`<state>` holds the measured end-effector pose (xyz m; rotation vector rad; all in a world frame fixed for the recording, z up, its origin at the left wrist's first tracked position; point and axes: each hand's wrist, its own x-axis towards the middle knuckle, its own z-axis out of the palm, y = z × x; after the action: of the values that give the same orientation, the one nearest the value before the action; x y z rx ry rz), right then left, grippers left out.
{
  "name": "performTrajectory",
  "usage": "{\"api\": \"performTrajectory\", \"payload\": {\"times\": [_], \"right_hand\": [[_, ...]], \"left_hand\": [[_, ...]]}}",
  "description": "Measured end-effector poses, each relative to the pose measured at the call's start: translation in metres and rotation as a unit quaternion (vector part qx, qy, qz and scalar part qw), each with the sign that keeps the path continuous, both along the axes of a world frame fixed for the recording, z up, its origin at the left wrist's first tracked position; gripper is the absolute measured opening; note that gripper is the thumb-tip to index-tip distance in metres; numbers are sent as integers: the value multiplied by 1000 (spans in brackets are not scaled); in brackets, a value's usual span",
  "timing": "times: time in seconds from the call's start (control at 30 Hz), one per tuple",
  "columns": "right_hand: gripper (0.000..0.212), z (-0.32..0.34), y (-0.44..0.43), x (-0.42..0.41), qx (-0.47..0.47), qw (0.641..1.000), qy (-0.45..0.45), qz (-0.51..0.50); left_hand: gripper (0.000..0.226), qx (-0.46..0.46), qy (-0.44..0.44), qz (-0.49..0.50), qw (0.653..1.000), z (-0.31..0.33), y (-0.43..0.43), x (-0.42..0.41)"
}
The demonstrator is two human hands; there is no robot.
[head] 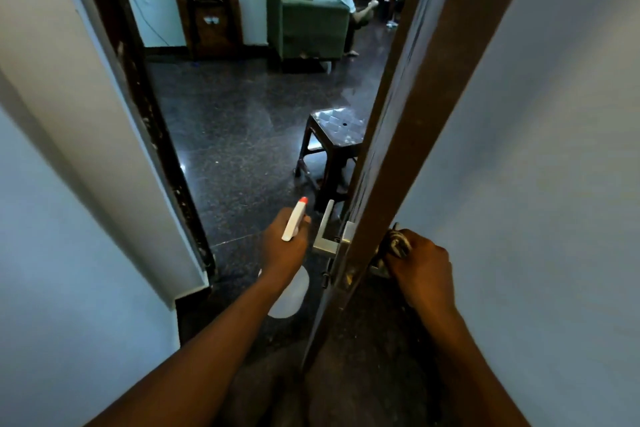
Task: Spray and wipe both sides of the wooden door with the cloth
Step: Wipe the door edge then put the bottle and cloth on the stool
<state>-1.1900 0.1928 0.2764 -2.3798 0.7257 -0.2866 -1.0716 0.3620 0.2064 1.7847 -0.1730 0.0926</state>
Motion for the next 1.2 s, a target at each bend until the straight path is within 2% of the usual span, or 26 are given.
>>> {"api": "performTrajectory", "payload": {"times": [0.13,0.2,0.33,0.5,0.63,0.73,0.8,0.9,0.97,1.0,1.1,1.2], "right_hand": [[9,8,-27,-16,17,998,29,-55],[21,13,-42,-27,34,995,43,-84],[15,19,-70,-50,96,985,56,-131],[22,31,-92,-79,147,971,72,-173],[30,45,-98,-96,163,953,46,-252],[28,42,-94,-102,172,917,-14,-359],[24,35,-86,-102,166,880,-74,-439],[17,18,-70,-94,167,796,-200,-547],[15,-5,-55,-87,101,736,-265,-614],[15,-15,-46,-79,57,717,-284,-634],[13,-46,-19,-15,30,723,-316,-614],[21,-70,0,72,-35,766,-339,-545]], "left_hand": [[4,6,-8,-47,999,1,-31,1],[4,6,-23,-71,997,1,-50,2],[4,10,-28,-132,991,-3,-81,4],[14,-12,-8,-218,976,-11,-123,9],[11,-12,1,-280,960,-13,-157,25],[23,-19,-32,-317,948,-16,-171,50],[24,-20,-55,-340,939,-13,-174,73],[16,-32,-55,-371,926,-11,-174,110],[4,-27,-47,-381,923,-12,-171,133],[5,-22,-37,-385,922,-11,-170,143],[11,-11,-11,-379,925,-15,-170,184],[8,-4,5,-360,933,-26,-171,231]]}}
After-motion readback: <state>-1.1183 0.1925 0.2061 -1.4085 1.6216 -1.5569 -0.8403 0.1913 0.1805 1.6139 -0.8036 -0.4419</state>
